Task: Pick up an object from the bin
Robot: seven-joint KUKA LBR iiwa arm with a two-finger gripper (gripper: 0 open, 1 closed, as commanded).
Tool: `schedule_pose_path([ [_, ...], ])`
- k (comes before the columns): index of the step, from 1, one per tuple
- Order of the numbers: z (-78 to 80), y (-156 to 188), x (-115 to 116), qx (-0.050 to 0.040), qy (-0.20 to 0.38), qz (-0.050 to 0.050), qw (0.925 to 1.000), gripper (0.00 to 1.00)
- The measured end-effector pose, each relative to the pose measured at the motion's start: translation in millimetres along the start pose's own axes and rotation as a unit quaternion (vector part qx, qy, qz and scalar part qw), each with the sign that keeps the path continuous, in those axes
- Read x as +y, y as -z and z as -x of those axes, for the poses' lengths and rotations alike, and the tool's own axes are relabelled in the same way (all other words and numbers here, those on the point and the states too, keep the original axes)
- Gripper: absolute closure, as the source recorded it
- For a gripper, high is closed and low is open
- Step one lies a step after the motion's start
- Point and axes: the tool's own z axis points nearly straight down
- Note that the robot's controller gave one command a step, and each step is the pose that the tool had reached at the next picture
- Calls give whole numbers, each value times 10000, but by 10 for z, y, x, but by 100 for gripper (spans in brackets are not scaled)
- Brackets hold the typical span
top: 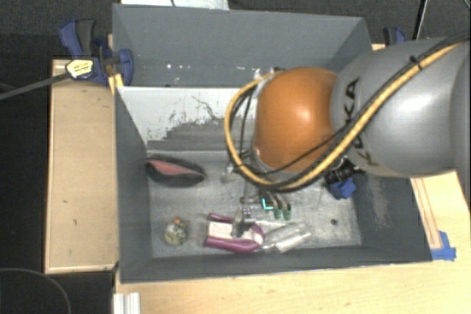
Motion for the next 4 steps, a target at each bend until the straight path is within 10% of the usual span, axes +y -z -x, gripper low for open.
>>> schedule_pose_path([
  [1, -28, -1003, -529, -40, 1682, -4, 9857, 0],
  [2, -30, -1001, -529, -35, 1642, -2, 9864, 100],
  [3, -26, -999, -526, -42, 1638, -1, 9865, 0],
  [4, 91, -1088, -72, -54, 1080, -2, 9941, 0],
])
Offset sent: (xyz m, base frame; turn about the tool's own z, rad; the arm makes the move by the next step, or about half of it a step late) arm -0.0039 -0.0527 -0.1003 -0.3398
